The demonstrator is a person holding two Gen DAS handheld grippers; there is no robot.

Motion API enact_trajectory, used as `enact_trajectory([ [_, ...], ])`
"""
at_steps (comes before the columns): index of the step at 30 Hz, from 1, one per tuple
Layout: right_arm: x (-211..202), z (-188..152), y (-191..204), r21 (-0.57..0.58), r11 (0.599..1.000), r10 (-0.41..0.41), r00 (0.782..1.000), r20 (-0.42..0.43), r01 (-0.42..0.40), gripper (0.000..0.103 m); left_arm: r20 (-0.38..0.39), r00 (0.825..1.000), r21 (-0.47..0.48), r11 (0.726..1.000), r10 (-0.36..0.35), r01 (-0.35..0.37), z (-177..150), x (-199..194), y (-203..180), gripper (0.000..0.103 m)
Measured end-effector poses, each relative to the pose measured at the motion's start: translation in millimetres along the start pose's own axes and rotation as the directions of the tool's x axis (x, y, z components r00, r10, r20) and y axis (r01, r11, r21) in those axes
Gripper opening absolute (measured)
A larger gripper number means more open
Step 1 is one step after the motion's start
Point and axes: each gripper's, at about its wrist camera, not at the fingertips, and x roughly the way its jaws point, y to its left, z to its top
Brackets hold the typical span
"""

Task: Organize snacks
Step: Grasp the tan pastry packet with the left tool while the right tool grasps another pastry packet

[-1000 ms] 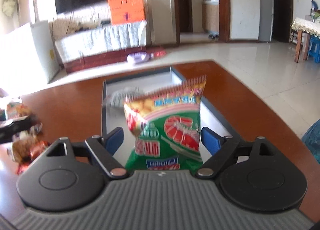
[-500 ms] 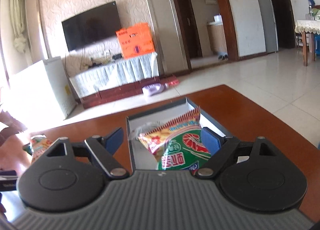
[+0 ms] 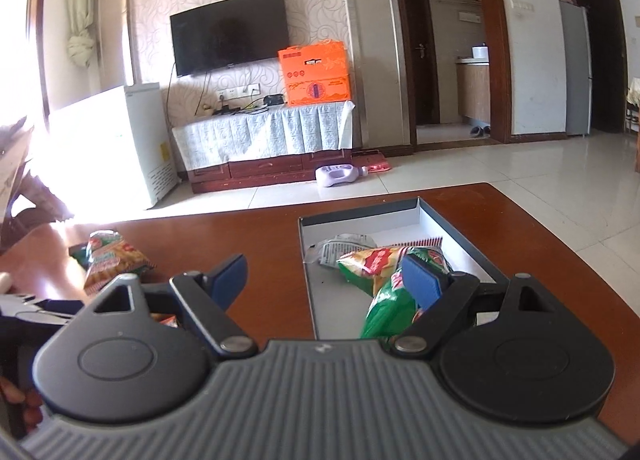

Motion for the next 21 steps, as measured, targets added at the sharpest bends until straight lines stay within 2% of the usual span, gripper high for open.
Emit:
enact_trajectory([
  [1,0.1,-0.7,0.5,-0.004,1.0,0.002,1.0,-0.004,-0.002,0.086,-0.005,1.0,0.0,1.0,-0.008,0.008,0.0,2.7,-1.2,0.09],
  [3,1.5,-1.8,1.7,-0.013,1.0,0.008,1.0,-0.014,-0.008,0.085,-0.012,1.0,0.002,1.0,-0.026,0.026,-0.6,5.4,-3.0,0.066],
  [4,2.5,-2.0,3.0,-0.017,1.0,0.016,1.0,-0.019,-0.016,0.085,-0.018,0.999,0.001,1.0,-0.027,0.027,-1.1,6.5,-3.6,0.06],
  [8,7.1,-6.6,17.1,-0.054,0.995,0.076,0.994,-0.075,-0.08,0.086,-0.016,0.999,0.011,0.999,-0.044,0.044,-2.4,8.2,-3.6,0.054],
  [11,8.5,-17.9,37.1,-0.11,0.984,0.122,0.978,-0.169,-0.142,0.085,-0.004,0.999,-0.006,0.999,-0.034,0.034,-0.8,5.4,0.2,0.052],
  [14,3.8,-30.0,55.6,-0.163,0.973,0.12,0.963,-0.24,-0.162,0.086,0.014,1.0,-0.009,1.0,-0.024,0.024,1.9,2.3,3.5,0.052],
  [17,3.5,-40.2,71.9,-0.216,0.967,0.074,0.959,-0.273,-0.136,0.085,0.008,1.0,-0.01,1.0,-0.016,0.016,0.2,4.0,8.5,0.052],
  [21,9.5,-47.3,81.3,-0.181,0.971,0.093,0.945,-0.315,-0.156,0.085,-0.011,1.0,-0.009,1.0,-0.016,0.016,-3.2,6.9,10.7,0.052],
])
